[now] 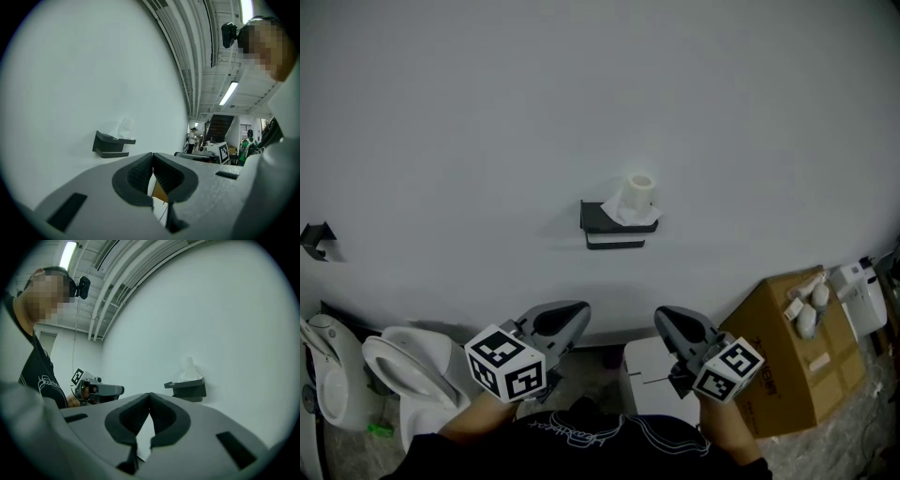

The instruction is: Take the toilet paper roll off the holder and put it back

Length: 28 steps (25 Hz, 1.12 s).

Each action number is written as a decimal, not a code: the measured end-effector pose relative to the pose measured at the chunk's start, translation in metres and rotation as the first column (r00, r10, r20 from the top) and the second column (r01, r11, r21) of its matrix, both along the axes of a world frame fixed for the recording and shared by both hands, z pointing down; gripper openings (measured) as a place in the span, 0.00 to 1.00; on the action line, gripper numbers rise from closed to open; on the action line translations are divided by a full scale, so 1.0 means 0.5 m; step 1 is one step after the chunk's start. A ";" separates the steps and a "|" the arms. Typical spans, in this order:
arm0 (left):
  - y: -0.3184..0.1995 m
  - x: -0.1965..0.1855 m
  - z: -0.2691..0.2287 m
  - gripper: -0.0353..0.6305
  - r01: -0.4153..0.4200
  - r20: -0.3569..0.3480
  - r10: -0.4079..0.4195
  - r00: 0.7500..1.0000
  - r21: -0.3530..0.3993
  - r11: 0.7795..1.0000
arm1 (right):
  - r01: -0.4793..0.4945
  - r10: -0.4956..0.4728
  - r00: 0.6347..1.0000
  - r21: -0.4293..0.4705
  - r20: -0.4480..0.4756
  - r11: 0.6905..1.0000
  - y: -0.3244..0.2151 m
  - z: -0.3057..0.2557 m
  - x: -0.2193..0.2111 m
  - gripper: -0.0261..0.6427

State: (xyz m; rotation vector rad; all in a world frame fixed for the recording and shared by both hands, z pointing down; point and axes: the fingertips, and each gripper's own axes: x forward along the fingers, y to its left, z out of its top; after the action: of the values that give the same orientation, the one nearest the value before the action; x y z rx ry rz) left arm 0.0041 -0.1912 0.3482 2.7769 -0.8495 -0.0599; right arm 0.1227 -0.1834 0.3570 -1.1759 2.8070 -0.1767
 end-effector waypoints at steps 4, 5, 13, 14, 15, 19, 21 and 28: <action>0.013 0.007 0.012 0.06 -0.009 -0.003 0.009 1.000 -0.007 1.000 | 0.021 -0.022 1.000 0.064 0.018 0.998 0.031 -0.016 -0.008 0.05; 0.015 0.008 0.013 0.06 -0.010 -0.002 0.010 1.000 -0.006 1.000 | 0.024 -0.025 0.999 0.074 0.021 0.997 0.036 -0.020 -0.009 0.05; 0.023 0.007 0.027 0.06 -0.004 0.004 0.004 1.000 -0.016 1.000 | 0.002 -0.003 0.999 0.029 0.037 1.000 0.044 -0.006 -0.004 0.05; 0.025 0.007 0.028 0.06 -0.004 0.005 0.004 1.000 -0.016 1.000 | -0.002 0.001 0.999 0.027 0.037 1.000 0.047 -0.005 -0.003 0.05; 0.026 0.007 0.029 0.06 -0.003 0.006 0.003 1.000 -0.017 1.000 | -0.005 0.004 0.999 0.025 0.037 1.000 0.049 -0.003 -0.002 0.05; 0.034 0.009 0.032 0.06 -0.005 0.010 0.006 1.000 -0.021 1.000 | -0.008 0.008 0.999 0.012 0.045 1.000 0.059 0.004 0.001 0.05; 0.039 0.010 0.032 0.06 -0.007 0.012 0.008 1.000 -0.021 1.000 | -0.013 0.013 0.999 0.010 0.044 1.000 0.064 0.007 0.002 0.05; 0.046 0.014 0.027 0.06 -0.013 0.017 0.014 1.000 -0.018 1.000 | -0.032 0.031 0.998 0.013 0.045 0.999 0.066 0.004 0.010 0.05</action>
State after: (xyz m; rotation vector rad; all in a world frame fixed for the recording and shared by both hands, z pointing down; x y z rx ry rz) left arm 0.0111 -0.1681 0.3617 2.7698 -0.8310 -0.0260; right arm 0.1278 -0.1505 0.3591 -1.1974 2.7448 -0.1791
